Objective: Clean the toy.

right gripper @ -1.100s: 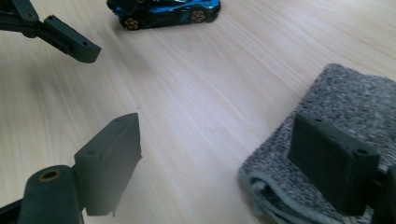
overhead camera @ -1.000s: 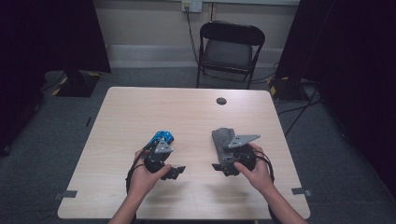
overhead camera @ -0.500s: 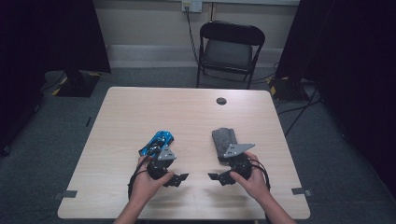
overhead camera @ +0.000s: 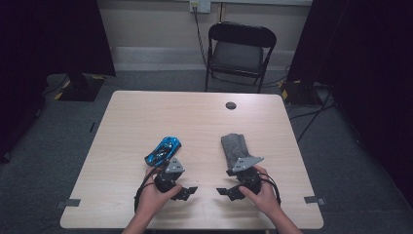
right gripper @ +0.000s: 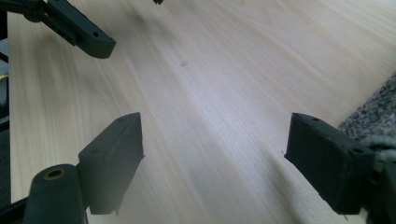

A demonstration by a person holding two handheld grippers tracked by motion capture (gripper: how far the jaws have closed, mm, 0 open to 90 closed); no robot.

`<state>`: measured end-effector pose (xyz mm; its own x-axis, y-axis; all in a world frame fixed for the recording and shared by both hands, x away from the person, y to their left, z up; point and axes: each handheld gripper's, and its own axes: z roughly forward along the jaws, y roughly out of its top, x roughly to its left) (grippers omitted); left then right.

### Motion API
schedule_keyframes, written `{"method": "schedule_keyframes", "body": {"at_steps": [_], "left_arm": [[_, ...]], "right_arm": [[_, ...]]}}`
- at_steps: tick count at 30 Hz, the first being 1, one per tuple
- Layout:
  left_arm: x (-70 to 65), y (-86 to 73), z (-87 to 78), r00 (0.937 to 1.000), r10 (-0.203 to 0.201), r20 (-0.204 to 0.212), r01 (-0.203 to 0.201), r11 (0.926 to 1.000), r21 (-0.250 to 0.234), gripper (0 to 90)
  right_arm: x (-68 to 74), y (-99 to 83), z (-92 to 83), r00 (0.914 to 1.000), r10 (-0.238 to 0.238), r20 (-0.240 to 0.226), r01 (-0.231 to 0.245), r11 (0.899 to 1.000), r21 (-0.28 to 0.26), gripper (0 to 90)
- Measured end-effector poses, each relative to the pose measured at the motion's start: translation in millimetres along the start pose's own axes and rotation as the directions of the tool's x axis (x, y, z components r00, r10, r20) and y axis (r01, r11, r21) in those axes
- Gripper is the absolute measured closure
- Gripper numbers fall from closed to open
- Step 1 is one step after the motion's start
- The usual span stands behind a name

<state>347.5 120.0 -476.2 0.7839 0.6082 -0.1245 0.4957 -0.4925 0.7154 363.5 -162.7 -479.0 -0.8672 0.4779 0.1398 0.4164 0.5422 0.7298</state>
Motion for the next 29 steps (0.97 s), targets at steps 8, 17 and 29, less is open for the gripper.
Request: {"method": "schedule_keyframes", "body": {"at_steps": [8,17,29], "left_arm": [[-1.9,-2.2,3.1,0.9998,0.02,0.003,-0.02,0.9998,0.01,16.0],[-5.1,-6.7,9.7,0.999,0.044,0.008,-0.044,0.9985,0.033,16.0],[-3.5,-9.0,12.1,0.9979,0.063,0.011,-0.064,0.9966,0.051,16.0]], "right_arm": [[1.0,-3.7,3.3,1.0,-0.002,-0.001,0.002,1.0,0.006,17.7],[2.4,-9.4,7.9,0.9998,-0.019,0.004,0.019,1.0,0.016,17.7],[4.4,-14.0,13.1,0.9991,-0.042,0.007,0.042,0.999,0.025,17.7]]}}
